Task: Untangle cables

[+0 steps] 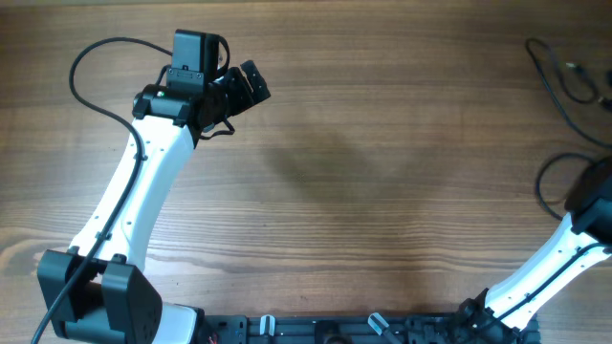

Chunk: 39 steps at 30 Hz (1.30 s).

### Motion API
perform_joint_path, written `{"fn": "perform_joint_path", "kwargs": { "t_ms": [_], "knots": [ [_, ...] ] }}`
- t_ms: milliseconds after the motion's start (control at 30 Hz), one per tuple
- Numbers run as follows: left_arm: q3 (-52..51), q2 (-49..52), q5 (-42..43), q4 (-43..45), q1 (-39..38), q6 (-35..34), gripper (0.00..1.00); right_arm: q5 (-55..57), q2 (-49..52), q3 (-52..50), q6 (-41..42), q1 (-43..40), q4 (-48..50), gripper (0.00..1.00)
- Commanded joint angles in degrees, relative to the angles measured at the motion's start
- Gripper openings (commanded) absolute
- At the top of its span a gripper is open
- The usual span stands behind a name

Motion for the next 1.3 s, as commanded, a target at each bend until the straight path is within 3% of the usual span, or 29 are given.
{"fn": "perform_joint_path", "kwargs": {
  "t_ms": [0, 100, 167, 300, 433, 567, 800, 1167, 1267],
  "knots": [
    [-0.31, 0.44, -0.55, 0.02, 0.17, -0.52, 1.00, -0.26, -1.88, 1.27, -6.80, 0.24, 2.21, 1.00],
    [-0.31, 0.44, -0.55, 0.04, 0.17, -0.52, 1.00, -3.50, -6.86, 3.63, -6.78, 0.24, 3.17, 1.00],
    [-0.31, 0.44, -0.55, 0.07, 0.17, -0.55, 1.00, -11.52, -12.37, 3.63, -7.41, 0.31, 5.09, 1.00],
    [-0.31, 0.44, -0.55, 0.02, 0.17, -0.55, 1.00, -34.14, -21.55, 3.63, -19.37, 0.68, 6.23, 1.00],
    [-0.31, 0.44, -0.55, 0.00, 0.17, -0.52, 1.00, -43.23, -29.33, 3.63, -28.11, 4.22, -0.20, 1.00],
    [-0.31, 0.44, -0.55, 0.00, 0.17, -0.52, 1.00, -38.18, -38.03, 3.63, -35.32, 13.64, -9.18, 1.00],
    [-0.31, 0.44, -0.55, -0.02, 0.17, -0.52, 1.00, -19.82, -49.53, 3.63, -37.70, 42.16, -19.02, 1.00],
    [-0.31, 0.44, -0.55, -0.02, 0.17, -0.52, 1.00, -17.86, -49.00, 2.51, -38.16, 43.71, -32.15, 1.00],
    [-0.31, 0.44, -0.55, -0.02, 0.17, -0.52, 1.00, -18.08, -50.16, -5.46, -39.58, 43.71, -30.51, 1.00]
  ]
}}
